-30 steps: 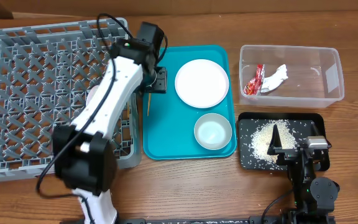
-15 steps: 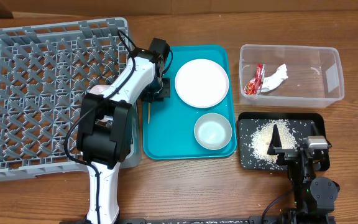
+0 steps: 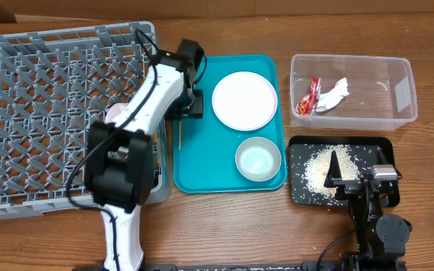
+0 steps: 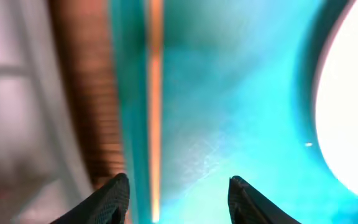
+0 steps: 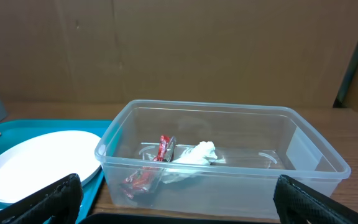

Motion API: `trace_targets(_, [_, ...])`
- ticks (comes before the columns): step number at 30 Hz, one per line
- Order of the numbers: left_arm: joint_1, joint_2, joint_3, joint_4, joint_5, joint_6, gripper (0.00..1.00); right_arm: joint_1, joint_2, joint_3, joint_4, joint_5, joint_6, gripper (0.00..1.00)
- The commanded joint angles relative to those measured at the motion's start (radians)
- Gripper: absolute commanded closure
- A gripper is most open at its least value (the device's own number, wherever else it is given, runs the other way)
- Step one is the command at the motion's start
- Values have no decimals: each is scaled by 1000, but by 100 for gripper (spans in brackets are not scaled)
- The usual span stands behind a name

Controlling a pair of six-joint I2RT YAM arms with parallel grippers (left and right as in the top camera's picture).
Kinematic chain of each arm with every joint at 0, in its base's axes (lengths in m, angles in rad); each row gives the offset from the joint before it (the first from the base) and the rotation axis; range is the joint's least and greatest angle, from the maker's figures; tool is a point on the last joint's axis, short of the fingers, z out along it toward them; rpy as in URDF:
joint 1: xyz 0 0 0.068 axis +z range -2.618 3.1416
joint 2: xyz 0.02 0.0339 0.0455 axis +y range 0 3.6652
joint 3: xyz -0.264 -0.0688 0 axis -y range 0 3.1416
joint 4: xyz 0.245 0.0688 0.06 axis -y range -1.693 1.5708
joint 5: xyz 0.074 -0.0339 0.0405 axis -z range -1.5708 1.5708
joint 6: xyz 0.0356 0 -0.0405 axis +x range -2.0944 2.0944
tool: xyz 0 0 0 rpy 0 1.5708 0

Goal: Sort waste into correct bins and load items into the dishwasher
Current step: 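Lift the chopsticks and place them into the dish rack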

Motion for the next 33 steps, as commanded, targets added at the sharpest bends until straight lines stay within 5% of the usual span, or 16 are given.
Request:
trace_targets(1, [7,-29,31,-1,-80,-4,47,-6,-12,-11,4,8,-4,0])
trace_targets(15, [5,160,31,9,17,-6,61,-6,-12,-11,4,8,-4,0])
trace_targets(18, [5,164,31,8,18,-6,73,-6,-12,-11,4,8,-4,0])
trace_targets(20, [5,163,32,3,19,-6,95,-6,-12,-11,4,8,-4,0])
trace_targets(33, [61,-163,164,-184,33,24,96,-6,-12,-11,4,8,-4,0])
